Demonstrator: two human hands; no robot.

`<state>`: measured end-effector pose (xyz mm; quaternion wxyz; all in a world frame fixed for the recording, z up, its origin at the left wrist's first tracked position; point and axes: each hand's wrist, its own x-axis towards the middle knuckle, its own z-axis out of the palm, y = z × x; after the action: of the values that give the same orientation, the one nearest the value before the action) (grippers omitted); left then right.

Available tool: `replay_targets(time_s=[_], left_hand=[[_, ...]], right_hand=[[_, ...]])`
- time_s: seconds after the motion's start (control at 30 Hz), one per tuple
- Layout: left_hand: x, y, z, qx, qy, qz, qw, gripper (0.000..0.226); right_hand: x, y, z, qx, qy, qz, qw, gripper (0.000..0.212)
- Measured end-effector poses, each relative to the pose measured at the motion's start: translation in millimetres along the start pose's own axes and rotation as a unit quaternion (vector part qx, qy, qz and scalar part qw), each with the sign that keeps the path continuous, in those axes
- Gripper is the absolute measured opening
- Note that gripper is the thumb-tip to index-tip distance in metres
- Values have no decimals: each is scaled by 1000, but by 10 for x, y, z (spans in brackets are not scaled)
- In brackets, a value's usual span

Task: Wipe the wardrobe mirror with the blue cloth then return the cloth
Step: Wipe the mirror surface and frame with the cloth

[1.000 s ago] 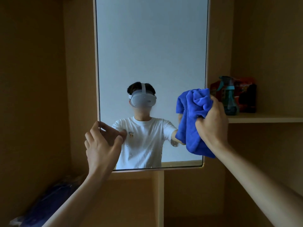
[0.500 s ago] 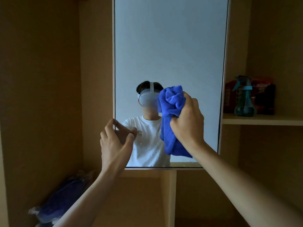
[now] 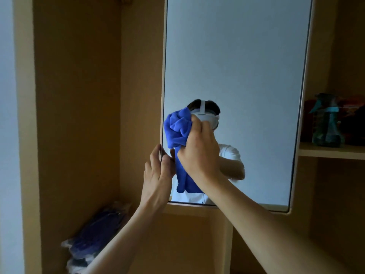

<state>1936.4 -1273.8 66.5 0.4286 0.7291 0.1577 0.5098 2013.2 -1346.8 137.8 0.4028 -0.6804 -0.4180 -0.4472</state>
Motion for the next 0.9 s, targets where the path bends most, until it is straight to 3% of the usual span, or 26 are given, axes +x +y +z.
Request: replay_targets(time_s=[0.23,0.43,0.53,0.7,0.8,0.9], left_hand=[[27,-83,-15,-25,-1,-5,1000,44],[30,-116,-47,-50,-16,-23,998,60],[36,-162,-98,-77,-36,-29,996,55],[8,-148,-203,-117,-55,-54,990,38],[-1,-130,-235,-116,-71,-44,990,43],[-4,-190,-239,-123,-77,-59,988,48]], right_hand=[[-28,-154,101,-19,-28,-19,999,72],[-36,-188,130,-24,-54,-38,998,70],[28,-140,70,-6,-109,-55,992,57],[135,-74,-100,11,-207,-102,973,13],[110,-81,-236,-56,-233,-164,957,13],[78,-57,-300,-103,-203,-219,949,31]])
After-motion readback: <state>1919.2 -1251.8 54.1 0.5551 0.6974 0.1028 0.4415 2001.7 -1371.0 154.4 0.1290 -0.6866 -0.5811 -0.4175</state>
